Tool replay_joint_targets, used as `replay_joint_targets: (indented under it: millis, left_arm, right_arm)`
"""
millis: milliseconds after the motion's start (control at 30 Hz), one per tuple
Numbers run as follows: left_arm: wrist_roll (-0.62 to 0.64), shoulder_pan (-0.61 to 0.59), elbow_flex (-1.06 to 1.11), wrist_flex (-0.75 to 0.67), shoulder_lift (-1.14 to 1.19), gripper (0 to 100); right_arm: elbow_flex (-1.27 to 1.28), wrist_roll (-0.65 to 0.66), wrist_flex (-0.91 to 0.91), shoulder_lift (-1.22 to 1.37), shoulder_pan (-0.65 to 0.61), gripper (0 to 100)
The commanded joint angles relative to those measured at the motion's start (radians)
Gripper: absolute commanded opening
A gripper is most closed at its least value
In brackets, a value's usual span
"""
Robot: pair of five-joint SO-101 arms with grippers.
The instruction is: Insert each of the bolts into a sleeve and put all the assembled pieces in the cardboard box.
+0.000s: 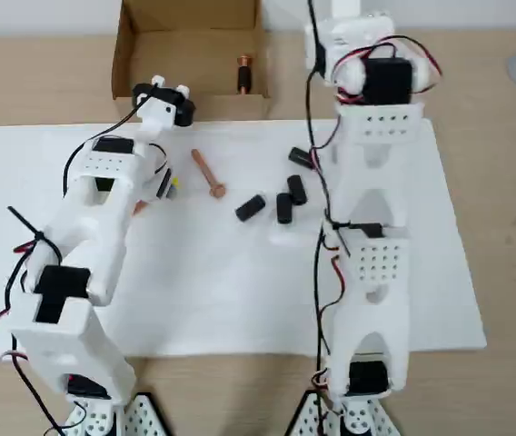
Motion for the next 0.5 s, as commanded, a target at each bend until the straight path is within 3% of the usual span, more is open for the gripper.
replay_joint_targets:
  millis: [0,233,467]
  left_arm:
    - [-0.008,-0.011,-0.077,-0.008,0.007,19]
    - [-0.106,-0.005,-0.094,0.032,0.074,19]
    - [-0.16,-0.009,-0.097,0.064,0.11,19]
  right_arm:
    - [-0.053,0.002,0.023,-0.091,0.022,20.2]
    - [-0.053,0.002,0.049,-0.094,0.025,19.3]
    - [-0.053,0.002,0.114,-0.096,0.021,2.3]
